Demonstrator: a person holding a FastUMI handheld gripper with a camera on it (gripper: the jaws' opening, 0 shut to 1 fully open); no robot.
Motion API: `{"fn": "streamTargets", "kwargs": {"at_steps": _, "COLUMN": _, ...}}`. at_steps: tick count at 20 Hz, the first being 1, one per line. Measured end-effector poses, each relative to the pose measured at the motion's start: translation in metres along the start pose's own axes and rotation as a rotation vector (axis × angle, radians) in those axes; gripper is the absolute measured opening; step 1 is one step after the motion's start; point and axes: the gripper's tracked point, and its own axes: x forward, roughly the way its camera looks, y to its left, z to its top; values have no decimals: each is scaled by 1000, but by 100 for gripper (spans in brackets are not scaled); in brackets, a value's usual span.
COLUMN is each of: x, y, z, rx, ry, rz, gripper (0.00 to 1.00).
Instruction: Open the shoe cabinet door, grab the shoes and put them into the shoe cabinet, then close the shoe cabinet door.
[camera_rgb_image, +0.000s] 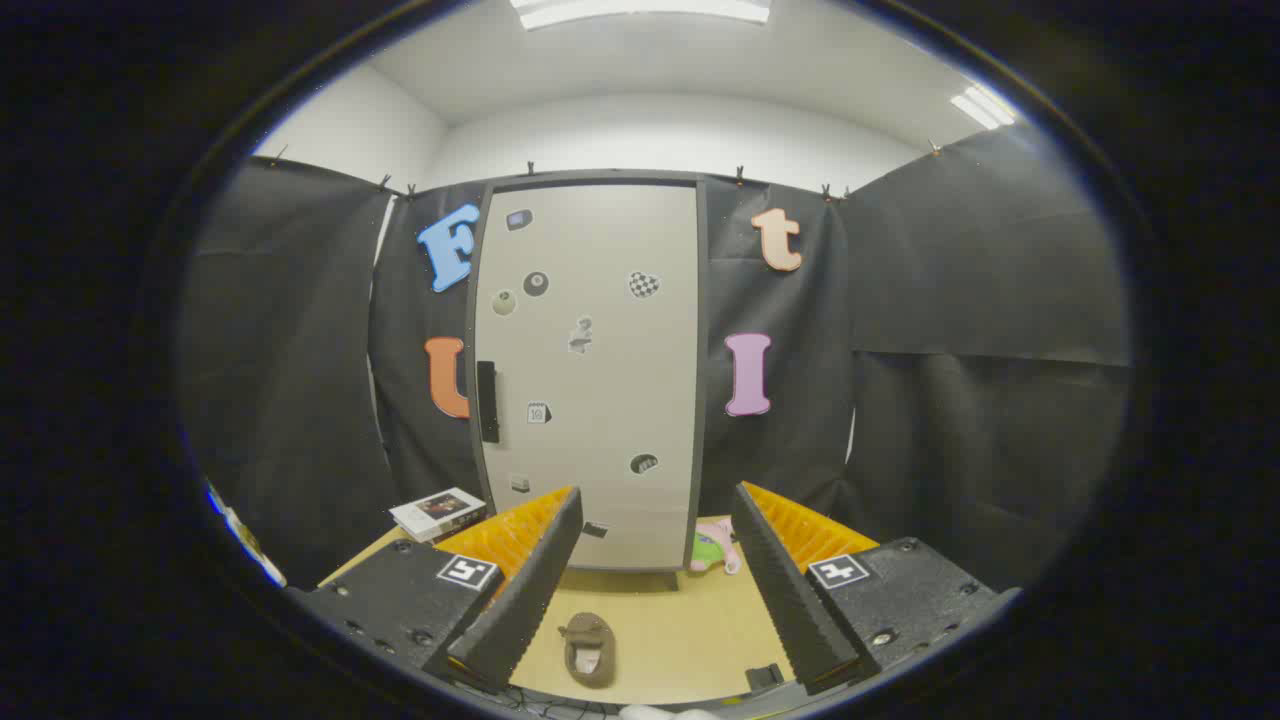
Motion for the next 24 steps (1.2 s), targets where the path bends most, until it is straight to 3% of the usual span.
{"fn": "streamTargets", "kwargs": {"at_steps": 14, "x": -2, "y": 10, "z": -8, "rx": 15, "ry": 2, "rz": -12, "gripper": 98}}
{"fn": "streamTargets", "kwargs": {"at_steps": 20, "x": 31, "y": 38, "z": -2, "rx": 13, "ry": 11, "rz": -55, "gripper": 98}}
{"fn": "streamTargets", "kwargs": {"at_steps": 24, "x": 74, "y": 79, "z": -1, "rx": 27, "ry": 44, "rz": -32, "gripper": 98}}
